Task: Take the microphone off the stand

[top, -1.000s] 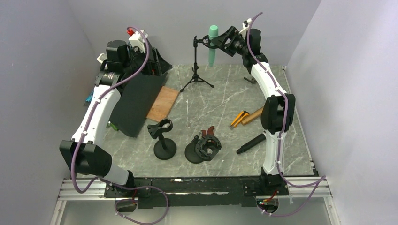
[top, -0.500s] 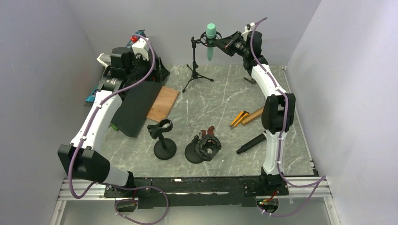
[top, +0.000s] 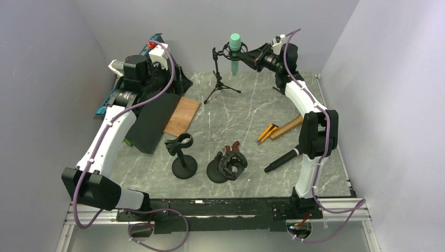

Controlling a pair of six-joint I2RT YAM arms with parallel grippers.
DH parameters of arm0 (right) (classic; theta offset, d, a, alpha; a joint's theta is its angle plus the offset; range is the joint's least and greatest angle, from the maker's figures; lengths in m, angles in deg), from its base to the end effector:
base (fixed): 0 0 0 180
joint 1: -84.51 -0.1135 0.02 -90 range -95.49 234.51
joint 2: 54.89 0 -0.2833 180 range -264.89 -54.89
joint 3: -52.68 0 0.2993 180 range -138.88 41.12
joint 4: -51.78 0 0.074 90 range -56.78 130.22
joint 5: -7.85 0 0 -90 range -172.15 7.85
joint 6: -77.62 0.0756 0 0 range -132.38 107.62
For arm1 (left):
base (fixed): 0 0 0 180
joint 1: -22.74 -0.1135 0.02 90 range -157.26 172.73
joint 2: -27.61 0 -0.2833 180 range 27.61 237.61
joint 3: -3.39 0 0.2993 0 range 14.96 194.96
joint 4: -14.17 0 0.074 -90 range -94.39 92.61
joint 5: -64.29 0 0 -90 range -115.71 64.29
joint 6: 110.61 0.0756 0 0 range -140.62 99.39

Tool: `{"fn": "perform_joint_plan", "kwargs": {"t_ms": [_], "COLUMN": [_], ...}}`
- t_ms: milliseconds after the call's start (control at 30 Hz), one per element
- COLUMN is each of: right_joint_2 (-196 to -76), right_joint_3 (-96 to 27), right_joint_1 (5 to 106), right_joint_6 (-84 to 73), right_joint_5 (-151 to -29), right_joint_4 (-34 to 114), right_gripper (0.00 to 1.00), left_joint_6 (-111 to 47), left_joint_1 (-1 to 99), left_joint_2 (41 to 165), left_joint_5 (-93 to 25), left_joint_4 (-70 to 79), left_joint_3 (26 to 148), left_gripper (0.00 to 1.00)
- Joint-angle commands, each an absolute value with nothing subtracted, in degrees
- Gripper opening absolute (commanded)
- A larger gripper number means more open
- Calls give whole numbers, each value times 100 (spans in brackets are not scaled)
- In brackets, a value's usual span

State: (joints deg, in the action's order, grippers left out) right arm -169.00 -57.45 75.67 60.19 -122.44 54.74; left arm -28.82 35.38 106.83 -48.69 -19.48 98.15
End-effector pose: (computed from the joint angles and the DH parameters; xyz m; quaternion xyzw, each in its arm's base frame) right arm 0.5517 0.1353 0.3490 0.1486 0.6962 0.6153 0.3385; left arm 0.3759 -0.1145 0.4273 0.1475 0.7882 -0.2627 0.5366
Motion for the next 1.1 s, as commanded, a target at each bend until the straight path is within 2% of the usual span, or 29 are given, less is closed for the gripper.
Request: {"fn": "perform_joint_plan", "kwargs": {"t_ms": [0, 200, 433, 600, 767, 800, 867, 967, 1067], "right_joint_2": [-16409, -16180, -15525, -14851, -14442, -14375, -14264, -14176, -14047], "right_joint_3": [-5492, -4928, -3696, -2743, -2510, -2418, -2298, -2475, -2696], "right_joint_1": [7601, 7721, 7856, 7847, 7845, 7849, 7827, 7817, 7819], "right_joint_6": [6868, 8078, 8817, 8885, 8109, 8031, 7738, 6880, 6108], "right_joint_5": [-12663, -12682, -12557, -12478, -12383, -12343, -12225, -12174, -11993], "right_joint_4": [6238, 7379, 8098, 8224, 7485, 7514, 7315, 6392, 5544], "right_gripper": [0, 0, 0, 0, 1, 6, 24, 48, 67], "left_joint_6": [-2996, -3358, -3938, -3823, -3639, -3578, -3402, -3033, -2777], "left_joint_1": [3597, 3713, 3904, 4298, 4489, 4490, 4494, 4497, 4495], "left_joint_2": [10460, 10524, 10521, 10672, 10882, 10920, 10967, 10904, 10772], "left_joint_5": [-5175, -5486, -5784, -5525, -5395, -5393, -5346, -5252, -5183], "left_joint_4": [-1565, -1365, -780, -891, -1117, -1179, -1303, -1358, -1357], "left_joint_3": [9879, 10051, 9702, 9770, 10116, 10204, 10328, 10232, 10017], "left_gripper": [97, 97, 97, 95, 95, 95, 95, 95, 96]}}
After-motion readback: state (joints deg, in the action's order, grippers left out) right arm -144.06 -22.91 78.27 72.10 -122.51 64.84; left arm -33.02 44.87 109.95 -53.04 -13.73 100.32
